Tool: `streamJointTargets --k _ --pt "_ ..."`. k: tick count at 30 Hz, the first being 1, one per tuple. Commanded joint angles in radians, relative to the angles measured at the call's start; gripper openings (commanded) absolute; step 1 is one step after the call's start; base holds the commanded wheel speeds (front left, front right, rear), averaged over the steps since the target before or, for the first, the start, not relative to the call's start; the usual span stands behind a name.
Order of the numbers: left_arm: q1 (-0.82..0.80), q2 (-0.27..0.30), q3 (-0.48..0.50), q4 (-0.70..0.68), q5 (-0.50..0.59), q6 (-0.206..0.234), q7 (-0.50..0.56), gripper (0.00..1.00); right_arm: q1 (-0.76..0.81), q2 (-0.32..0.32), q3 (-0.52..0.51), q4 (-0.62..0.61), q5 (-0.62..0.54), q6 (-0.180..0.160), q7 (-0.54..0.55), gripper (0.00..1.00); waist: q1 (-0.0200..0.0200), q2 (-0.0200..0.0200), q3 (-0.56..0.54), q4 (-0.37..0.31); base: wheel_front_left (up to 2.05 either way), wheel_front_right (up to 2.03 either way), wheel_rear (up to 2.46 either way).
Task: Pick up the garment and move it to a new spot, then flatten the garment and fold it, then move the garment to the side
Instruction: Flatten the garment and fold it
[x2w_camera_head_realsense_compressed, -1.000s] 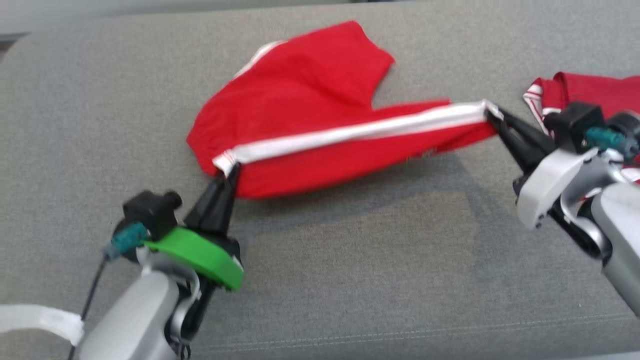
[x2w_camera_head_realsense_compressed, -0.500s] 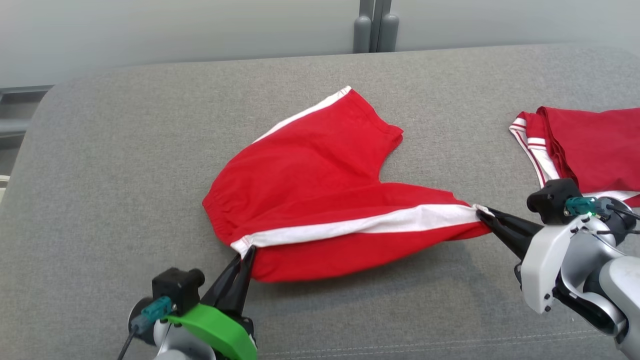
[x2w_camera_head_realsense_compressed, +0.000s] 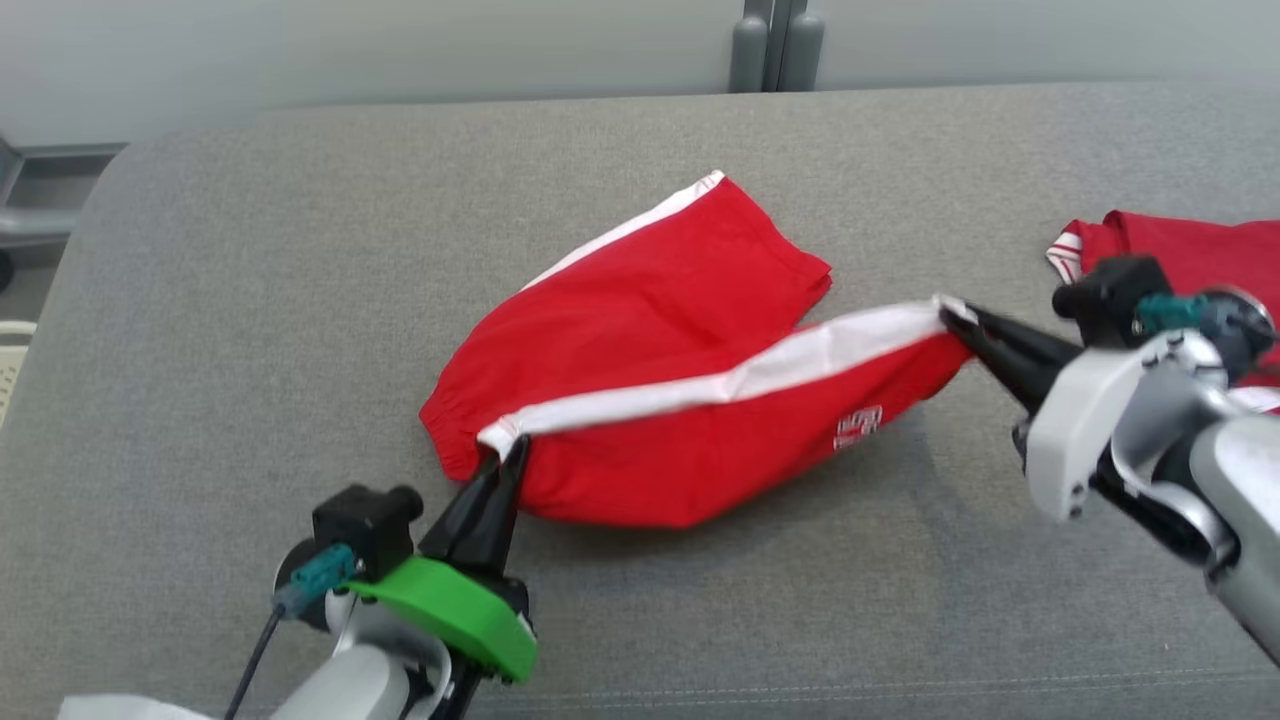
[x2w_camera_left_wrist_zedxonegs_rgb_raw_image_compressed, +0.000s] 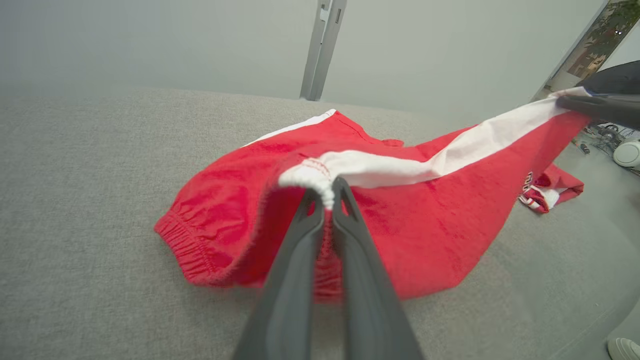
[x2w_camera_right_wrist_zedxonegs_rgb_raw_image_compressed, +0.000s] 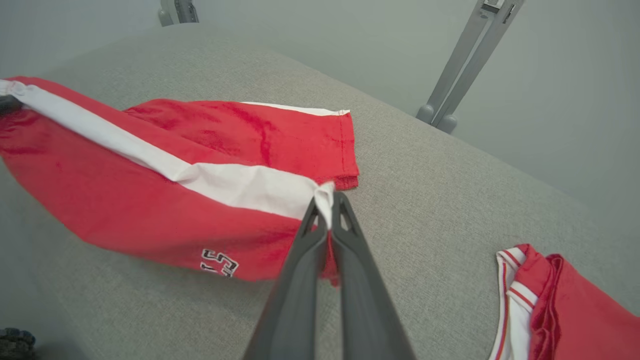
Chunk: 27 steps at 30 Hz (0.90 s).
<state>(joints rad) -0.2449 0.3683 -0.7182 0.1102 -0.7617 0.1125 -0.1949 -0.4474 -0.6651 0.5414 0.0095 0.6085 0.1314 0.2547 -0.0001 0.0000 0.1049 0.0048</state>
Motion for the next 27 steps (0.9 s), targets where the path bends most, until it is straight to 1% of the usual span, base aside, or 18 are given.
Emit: streamJointTargets --k 1,10,13,19,27 --pt "-0.032 -0.011 0.009 0.016 0.001 -0.008 -0.008 0.00 -0.049 0.007 0.012 0.023 -0.011 -0.002 -0.016 0.00 0.0001 0.0000 0.030 0.019 0.00 0.00 0.00" --pt "-0.199 -0.092 0.049 0.145 -0.021 -0.051 -0.030 0.00 -0.349 0.027 0.125 0.273 -0.009 -0.002 -0.104 0.00 0.0001 0.0000 0.141 0.090 0.00 0.00 0.00" --pt "-0.242 -0.125 0.061 0.195 -0.031 -0.055 -0.036 0.00 -0.424 0.044 0.154 0.365 0.000 -0.001 -0.141 0.00 0.0001 0.0000 0.163 0.118 0.00 0.00 0.00" --pt "-0.309 -0.180 0.069 0.290 -0.036 -0.079 -0.047 0.00 -0.529 0.080 0.222 0.523 0.022 -0.002 -0.187 0.00 0.0001 0.0000 0.189 0.160 0.00 0.00 0.00" --pt "-0.372 -0.236 0.072 0.382 -0.025 -0.102 -0.061 0.00 -0.647 0.109 0.323 0.649 0.051 -0.002 -0.225 0.00 0.0001 0.0000 0.223 0.197 0.00 0.00 0.00"
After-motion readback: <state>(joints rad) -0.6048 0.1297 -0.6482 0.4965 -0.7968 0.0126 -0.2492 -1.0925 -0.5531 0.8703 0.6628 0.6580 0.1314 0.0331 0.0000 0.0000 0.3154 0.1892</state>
